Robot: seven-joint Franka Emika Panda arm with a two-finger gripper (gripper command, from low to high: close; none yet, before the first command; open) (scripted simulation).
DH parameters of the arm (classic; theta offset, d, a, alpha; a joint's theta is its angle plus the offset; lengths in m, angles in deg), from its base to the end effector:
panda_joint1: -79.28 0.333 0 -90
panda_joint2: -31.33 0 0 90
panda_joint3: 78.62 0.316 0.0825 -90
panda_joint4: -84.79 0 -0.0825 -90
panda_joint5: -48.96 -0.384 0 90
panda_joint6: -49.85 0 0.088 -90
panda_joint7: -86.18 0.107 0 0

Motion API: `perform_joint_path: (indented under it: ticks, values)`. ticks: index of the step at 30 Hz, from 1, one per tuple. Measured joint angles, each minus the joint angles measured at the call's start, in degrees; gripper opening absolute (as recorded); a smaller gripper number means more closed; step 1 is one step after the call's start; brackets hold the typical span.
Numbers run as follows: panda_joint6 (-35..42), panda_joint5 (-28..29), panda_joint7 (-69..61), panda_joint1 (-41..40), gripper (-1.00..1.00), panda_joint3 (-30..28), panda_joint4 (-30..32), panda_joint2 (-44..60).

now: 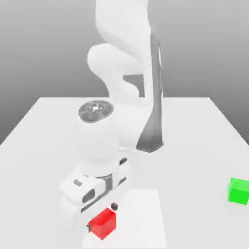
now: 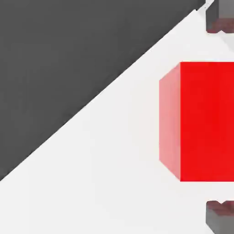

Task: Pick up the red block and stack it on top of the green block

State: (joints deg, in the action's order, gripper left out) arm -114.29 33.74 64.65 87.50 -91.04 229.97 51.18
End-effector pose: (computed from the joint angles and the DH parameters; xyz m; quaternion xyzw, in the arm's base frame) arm 0.4471 -0.0554 0.1486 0.9996 0.0295 0.0005 0.0007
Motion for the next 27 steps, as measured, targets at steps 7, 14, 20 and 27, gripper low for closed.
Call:
perform_joint_path:
  ticks: [7,14,20,27]
  values:
    - [2.04,2.1,1.52,1.13,-1.0,-1.55,0.42,-2.53]
    - [9.49,9.63,8.05,6.84,-1.0,-1.05,1.51,-11.21]
    - [11.92,12.41,12.36,16.8,-1.0,7.66,0.82,-12.99]
    - [13.03,16.3,18.1,31.73,-1.0,17.68,-0.83,-12.92]
